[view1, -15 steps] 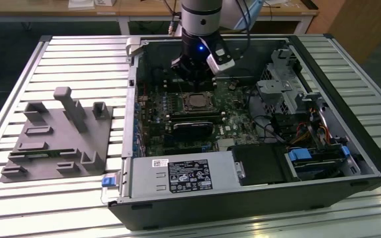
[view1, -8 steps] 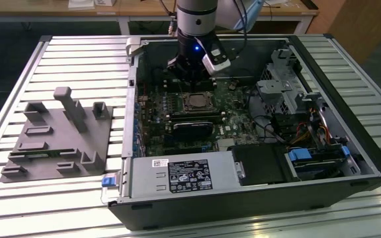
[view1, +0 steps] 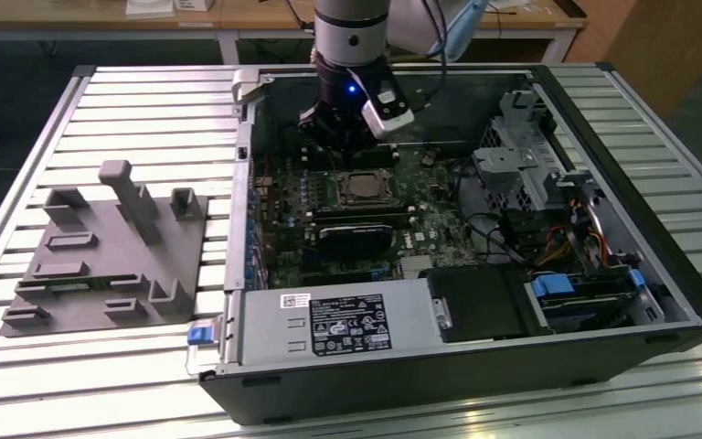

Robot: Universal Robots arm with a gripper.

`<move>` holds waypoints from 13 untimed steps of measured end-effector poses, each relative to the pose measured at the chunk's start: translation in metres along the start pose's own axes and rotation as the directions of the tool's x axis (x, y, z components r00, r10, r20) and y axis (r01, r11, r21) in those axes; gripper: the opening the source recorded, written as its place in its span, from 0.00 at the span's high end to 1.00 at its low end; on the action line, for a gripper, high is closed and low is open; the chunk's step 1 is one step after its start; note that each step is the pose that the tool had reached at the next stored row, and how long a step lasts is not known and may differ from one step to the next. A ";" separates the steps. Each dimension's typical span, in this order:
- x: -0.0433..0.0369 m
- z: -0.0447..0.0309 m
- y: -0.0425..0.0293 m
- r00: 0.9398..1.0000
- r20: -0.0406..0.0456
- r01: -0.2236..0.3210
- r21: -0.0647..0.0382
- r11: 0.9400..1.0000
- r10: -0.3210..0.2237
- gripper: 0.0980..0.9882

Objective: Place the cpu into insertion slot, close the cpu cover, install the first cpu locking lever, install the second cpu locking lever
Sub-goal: 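Install the first cpu locking lever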

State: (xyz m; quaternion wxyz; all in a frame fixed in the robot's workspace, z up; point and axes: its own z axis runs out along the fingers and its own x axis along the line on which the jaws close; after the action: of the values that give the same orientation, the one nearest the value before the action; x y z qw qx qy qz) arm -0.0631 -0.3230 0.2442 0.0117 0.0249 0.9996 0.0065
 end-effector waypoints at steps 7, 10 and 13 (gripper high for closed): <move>0.0186 -0.0003 -0.0009 1.000 0.000 0.000 0.000 1.000 0.000 0.99; 0.0255 -0.0003 -0.0013 1.000 0.000 0.000 0.000 1.000 0.000 0.99; 0.0301 -0.0003 -0.0015 1.000 0.000 0.000 -0.006 1.000 0.000 0.99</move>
State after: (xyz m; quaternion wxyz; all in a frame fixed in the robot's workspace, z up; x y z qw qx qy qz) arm -0.0932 -0.3230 0.2438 0.0116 0.0250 0.9996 0.0096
